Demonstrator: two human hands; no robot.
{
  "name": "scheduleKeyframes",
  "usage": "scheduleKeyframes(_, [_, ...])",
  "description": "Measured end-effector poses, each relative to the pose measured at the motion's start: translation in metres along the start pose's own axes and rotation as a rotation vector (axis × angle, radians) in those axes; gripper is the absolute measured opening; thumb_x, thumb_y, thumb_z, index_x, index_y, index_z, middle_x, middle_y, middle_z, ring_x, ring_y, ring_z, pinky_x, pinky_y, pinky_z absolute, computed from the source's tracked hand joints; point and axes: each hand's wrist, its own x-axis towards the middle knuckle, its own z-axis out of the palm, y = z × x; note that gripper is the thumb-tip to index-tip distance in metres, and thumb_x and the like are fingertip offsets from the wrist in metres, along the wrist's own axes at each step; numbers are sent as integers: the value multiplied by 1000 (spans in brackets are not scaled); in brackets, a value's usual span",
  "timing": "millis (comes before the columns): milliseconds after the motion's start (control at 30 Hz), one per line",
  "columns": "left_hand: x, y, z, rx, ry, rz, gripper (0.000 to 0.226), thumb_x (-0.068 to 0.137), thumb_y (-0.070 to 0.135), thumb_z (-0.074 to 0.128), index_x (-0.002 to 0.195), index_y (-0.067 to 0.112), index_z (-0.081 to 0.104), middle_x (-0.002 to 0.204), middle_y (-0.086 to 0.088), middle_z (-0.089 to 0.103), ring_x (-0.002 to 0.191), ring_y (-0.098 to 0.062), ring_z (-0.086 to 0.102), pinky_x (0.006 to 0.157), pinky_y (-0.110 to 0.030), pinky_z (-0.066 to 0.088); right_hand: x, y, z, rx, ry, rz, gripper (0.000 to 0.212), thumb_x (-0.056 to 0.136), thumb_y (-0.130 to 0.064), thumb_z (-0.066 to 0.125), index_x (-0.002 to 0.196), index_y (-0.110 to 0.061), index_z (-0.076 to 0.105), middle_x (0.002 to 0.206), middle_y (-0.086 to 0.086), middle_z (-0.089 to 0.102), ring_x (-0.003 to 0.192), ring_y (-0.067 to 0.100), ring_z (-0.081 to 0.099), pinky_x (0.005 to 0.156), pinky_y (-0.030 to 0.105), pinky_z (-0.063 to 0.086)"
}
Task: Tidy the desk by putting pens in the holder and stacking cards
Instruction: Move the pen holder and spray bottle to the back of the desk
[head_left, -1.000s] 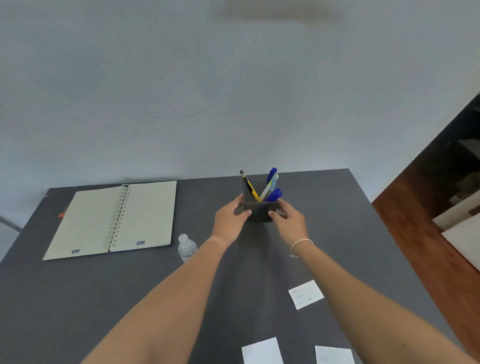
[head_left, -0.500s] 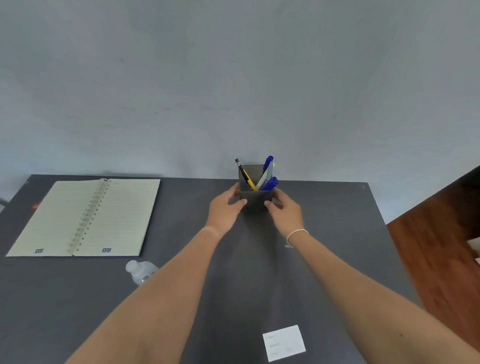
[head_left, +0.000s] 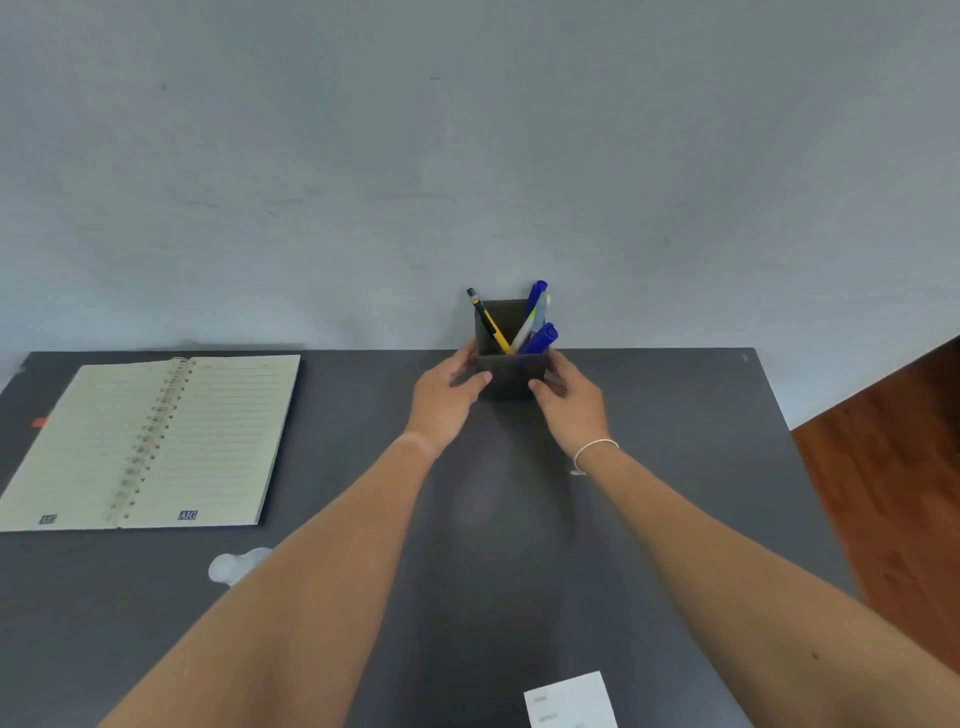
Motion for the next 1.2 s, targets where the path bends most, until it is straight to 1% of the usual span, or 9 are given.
scheduleKeyframes(133, [-1, -1, 1, -2, 2, -3, 53, 88, 11, 58, 138, 22, 43, 133, -1, 56, 122, -13, 52, 105, -38, 44, 0, -1, 1, -20, -7, 2, 54, 90, -13, 54, 140, -25, 37, 140, -1, 50, 128, 19, 47, 102, 29, 37])
scheduleKeyframes(333, [-16, 2, -3, 66, 0, -16, 53, 88, 13, 58, 139, 19, 42, 137, -1, 54, 126, -13, 49, 109, -41, 40, -11, -7, -4, -103, -32, -33, 58, 90, -16, 54, 143, -25, 31, 143, -1, 47, 130, 22, 45, 106, 35, 37])
scheduleKeyframes(467, [-35, 11, -14, 137, 0, -5, 54, 89, 19, 58, 140, 21, 39, 141, -4, 50, 128, -16, 48, 108, -41, 40, -30, -12, -10, -84, -36, -45, 56, 89, -15, 55, 141, -24, 35, 144, -2, 46, 130, 21, 45, 110, 38, 37])
scheduleKeyframes(567, [-51, 19, -26, 181, 5, 18, 50, 89, 22, 58, 137, 21, 45, 138, -5, 52, 125, -16, 50, 108, -39, 40, -49, -16, -10, -66, -38, -46, 54, 89, -15, 56, 140, -22, 39, 142, -1, 48, 127, 18, 49, 108, 34, 39])
scheduleKeyframes(700, [-74, 29, -45, 246, 17, 68, 43, 88, 27, 59, 130, 21, 52, 132, -2, 58, 120, -10, 52, 101, -21, 37, -77, -23, -5, -20, -21, -46, 52, 89, -15, 57, 138, -22, 41, 141, -1, 49, 123, 17, 51, 101, 27, 40])
scheduleKeyframes(767, [-85, 34, -55, 273, 15, 90, 42, 88, 28, 57, 130, 20, 53, 131, -2, 59, 119, -9, 53, 96, -17, 34, -92, -27, -1, 3, -15, -45, 51, 89, -16, 57, 137, -23, 43, 140, -2, 49, 123, 17, 51, 97, 26, 40])
scheduleKeyframes(1000, [-121, 41, -104, 327, 68, 131, 39, 90, 28, 53, 127, 18, 56, 131, 0, 58, 118, -11, 53, 95, -17, 32, -135, -37, 27, -6, -64, -70, 48, 89, -18, 56, 135, -24, 45, 138, -1, 51, 120, 15, 52, 83, 19, 40])
scheduleKeyframes(1133, [-137, 35, -142, 331, 122, 134, 37, 90, 29, 51, 126, 21, 57, 130, 2, 59, 116, -9, 52, 94, -17, 31, -156, -42, 56, -27, -125, -81, 47, 89, -18, 57, 134, -24, 46, 138, -2, 52, 121, 15, 51, 88, 18, 39])
scheduleKeyframes(1200, [-143, 29, -161, 318, 140, 126, 36, 90, 28, 51, 125, 22, 58, 130, 2, 59, 115, -9, 51, 95, -19, 31, -165, -43, 73, -39, -159, -87, 46, 89, -18, 57, 133, -24, 47, 137, -3, 52, 122, 15, 51, 84, 14, 40])
